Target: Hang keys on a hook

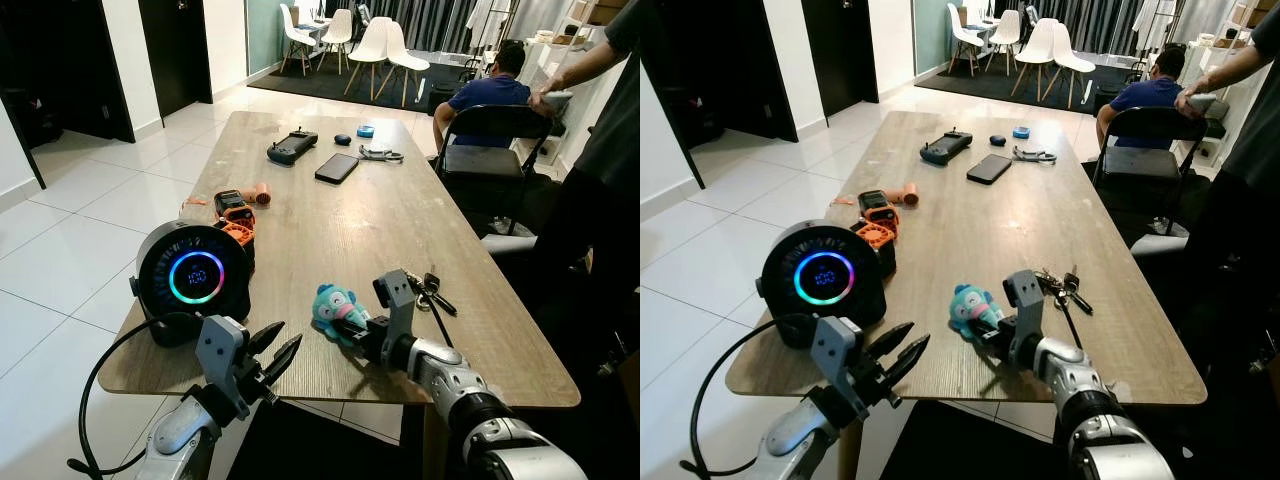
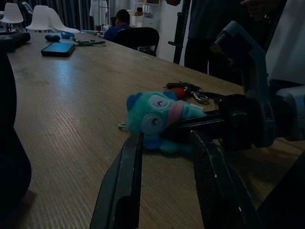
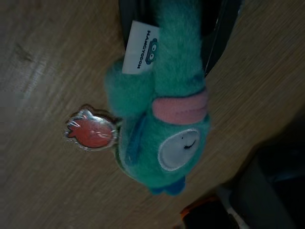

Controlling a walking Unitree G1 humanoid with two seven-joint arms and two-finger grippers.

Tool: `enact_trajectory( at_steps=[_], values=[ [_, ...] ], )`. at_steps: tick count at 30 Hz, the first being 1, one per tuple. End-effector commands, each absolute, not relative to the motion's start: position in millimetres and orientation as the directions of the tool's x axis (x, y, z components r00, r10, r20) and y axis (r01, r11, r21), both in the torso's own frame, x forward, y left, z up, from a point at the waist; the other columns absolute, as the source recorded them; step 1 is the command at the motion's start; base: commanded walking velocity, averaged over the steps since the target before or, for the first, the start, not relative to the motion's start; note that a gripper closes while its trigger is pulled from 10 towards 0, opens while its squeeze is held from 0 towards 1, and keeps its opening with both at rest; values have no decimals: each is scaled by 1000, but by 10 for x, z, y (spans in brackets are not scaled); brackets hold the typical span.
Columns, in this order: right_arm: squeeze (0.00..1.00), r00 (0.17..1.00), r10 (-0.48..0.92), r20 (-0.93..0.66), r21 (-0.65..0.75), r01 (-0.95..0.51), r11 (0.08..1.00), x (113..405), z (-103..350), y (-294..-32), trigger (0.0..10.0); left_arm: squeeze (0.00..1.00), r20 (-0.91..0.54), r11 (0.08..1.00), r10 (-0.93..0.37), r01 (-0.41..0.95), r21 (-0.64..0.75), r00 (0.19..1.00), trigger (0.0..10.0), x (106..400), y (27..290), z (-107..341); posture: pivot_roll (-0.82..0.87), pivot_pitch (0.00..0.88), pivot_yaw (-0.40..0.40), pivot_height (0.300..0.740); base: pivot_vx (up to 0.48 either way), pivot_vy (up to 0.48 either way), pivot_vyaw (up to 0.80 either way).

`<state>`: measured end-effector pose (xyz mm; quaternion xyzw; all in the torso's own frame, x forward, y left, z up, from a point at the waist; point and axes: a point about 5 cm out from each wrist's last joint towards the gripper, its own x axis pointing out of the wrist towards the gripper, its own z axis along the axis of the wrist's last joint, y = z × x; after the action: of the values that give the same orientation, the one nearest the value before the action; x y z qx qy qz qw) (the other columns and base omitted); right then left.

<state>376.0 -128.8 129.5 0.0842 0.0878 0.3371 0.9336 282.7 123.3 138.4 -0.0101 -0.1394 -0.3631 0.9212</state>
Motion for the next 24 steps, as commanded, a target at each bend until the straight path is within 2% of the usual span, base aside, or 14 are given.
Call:
enact_trajectory(
  at_steps=[1,2,3,5,6,7,8,10,12,13,15,16,21,24],
  values=[
    [0,769,631,-97,224,-601,767,3740,1265,-1347,0,0,254,734,-667,676,64,701,10000,2806,1223,1317,49,121,-47,740,0,0,0],
    [0,780,623,-62,214,-599,771,3745,1303,-1365,10000,0,257,736,-664,674,61,702,10000,2805,1232,1313,48,120,-49,740,0,0,0],
    [0,780,623,-62,214,-599,771,3745,1303,-1365,10000,0,257,736,-664,674,61,702,10000,2805,1232,1313,48,120,-49,740,0,0,0],
    [0,871,474,130,212,-491,845,3783,1520,-1586,10000,0,263,756,-642,653,55,720,10000,2795,1315,1282,49,116,-48,740,0,0,0],
    [0,871,474,130,212,-491,845,3783,1520,-1586,10000,0,263,756,-642,653,55,720,10000,2795,1315,1282,49,116,-48,740,0,0,0],
    [0,906,356,230,227,-406,885,3776,1639,-1767,10000,0,282,778,-608,627,27,742,10000,2789,1386,1266,48,115,-48,740,0,0,0],
    [0,917,275,290,242,-349,905,3758,1710,-1891,10000,0,294,793,-583,609,6,757,10000,2785,1435,1256,48,115,-48,740,0,0,0],
    [0,919,237,315,250,-321,913,3745,1742,-1953,10000,0,302,801,-568,598,-8,765,10000,2782,1460,1251,48,115,-48,740,0,0,0],
    [0,913,133,386,234,-237,943,3615,1794,-2193,10000,0,282,797,-576,603,-12,767,10000,2711,1531,1186,44,116,-50,740,0,0,0],
    [0,913,133,386,234,-237,943,3615,1794,-2193,10000,0,282,797,-576,603,-12,767,10000,2711,1531,1186,44,116,-50,740,0,0,0],
    [0,904,13,427,208,-113,972,3411,1769,-2487,10000,0,245,775,-611,632,-7,753,10000,2599,1588,1097,39,117,-51,740,0,0,0],
    [0,904,13,427,208,-113,972,3411,1769,-2487,10000,0,245,775,-611,632,-7,753,10000,2599,1588,1097,39,117,-51,740,0,0,0],
    [0,891,-236,389,219,160,962,2936,1486,-3055,10000,0,174,729,-675,685,5,717,10000,2351,1707,933,26,119,-48,740,0,0,0],
    [0,894,-272,357,199,211,957,2800,1364,-3154,10000,0,153,724,-682,690,7,715,10000,2290,1748,889,24,119,-47,740,0,0,0]
  ],
)
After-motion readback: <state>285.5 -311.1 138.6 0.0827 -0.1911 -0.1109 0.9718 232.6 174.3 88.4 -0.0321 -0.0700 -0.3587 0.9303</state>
